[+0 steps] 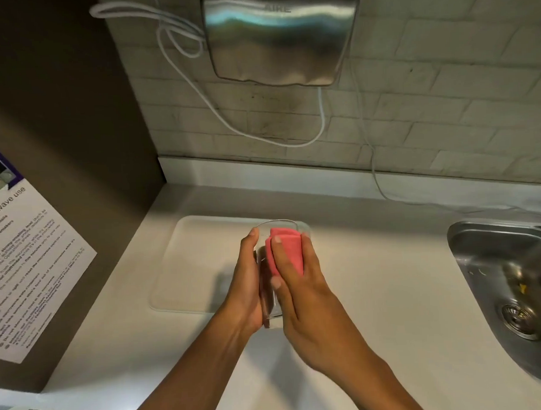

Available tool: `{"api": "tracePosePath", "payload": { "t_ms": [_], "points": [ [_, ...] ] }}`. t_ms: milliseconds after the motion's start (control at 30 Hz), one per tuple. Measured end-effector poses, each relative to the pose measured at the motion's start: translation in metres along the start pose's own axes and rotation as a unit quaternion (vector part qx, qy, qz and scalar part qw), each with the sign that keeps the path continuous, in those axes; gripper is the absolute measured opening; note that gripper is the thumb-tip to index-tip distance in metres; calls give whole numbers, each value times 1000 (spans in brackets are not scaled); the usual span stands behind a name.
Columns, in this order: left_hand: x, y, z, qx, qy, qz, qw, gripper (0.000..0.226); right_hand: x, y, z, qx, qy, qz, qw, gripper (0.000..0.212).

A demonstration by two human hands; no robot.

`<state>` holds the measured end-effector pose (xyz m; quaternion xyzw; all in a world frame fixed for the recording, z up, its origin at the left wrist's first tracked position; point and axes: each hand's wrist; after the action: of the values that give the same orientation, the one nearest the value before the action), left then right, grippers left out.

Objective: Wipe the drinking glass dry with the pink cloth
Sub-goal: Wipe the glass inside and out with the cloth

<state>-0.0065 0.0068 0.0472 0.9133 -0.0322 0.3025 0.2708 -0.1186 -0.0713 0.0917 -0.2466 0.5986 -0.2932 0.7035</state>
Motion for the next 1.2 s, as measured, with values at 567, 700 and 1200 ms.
{"api": "tracePosePath", "payload": {
  "t_ms": [567,700,1200],
  "points": [
    [-21,16,-1,199,204,108,952,54,20,-5,26,50,15,-3,999,60],
    [-29,8,5,150,205,160,954,40,16,-3,27,46,7,3,999,63],
    [3,10,9,96,88,31,991,67,18,-3,4,-7,-36,-8,999,58]
  ]
}}
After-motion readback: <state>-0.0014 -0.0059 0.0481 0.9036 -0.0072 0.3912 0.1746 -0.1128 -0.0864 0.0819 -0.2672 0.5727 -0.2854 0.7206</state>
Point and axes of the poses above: each hand's wrist, its own z-axis towards the middle knuckle, its own y-axis out of the palm, x = y × z, and after that the axes turned 13 degrees about -y, right-handed
